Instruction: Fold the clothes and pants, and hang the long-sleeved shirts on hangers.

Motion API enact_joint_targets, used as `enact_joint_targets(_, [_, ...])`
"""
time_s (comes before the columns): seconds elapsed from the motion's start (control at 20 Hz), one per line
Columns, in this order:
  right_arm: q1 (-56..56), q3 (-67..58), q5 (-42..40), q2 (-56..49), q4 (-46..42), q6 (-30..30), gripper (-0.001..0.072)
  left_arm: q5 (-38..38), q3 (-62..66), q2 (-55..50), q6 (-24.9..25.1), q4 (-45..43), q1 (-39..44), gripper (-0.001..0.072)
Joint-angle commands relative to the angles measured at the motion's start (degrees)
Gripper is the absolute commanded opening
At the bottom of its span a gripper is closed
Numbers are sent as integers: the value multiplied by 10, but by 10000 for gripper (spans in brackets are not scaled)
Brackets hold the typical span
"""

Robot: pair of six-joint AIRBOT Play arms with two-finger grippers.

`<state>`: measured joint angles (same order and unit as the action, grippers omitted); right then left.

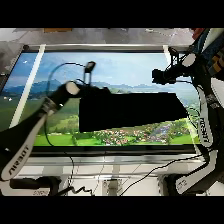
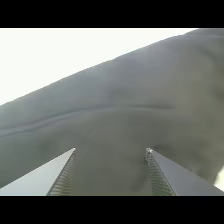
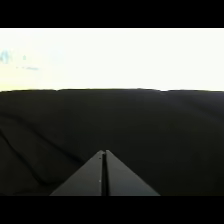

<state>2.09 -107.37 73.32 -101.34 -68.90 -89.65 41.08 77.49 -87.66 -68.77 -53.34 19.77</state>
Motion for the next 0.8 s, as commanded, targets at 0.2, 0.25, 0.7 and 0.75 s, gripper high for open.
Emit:
enact_joint_targets(0.2, [0, 0, 6, 0, -3, 8, 22, 259, -34, 3, 78, -5, -242, 518])
enact_joint_targets(0.25, [0, 0, 6, 0, -1, 8, 21, 255, -54, 0, 81, 22, -261, 556])
enact_joint_targets(0.7, [0, 0, 4, 0, 16, 7, 21, 193, -167, -87, 142, 169, -264, 562])
enact_joint_targets(0.75, [0, 0, 4, 0, 16, 7, 22, 188, -167, -97, 142, 182, -255, 561])
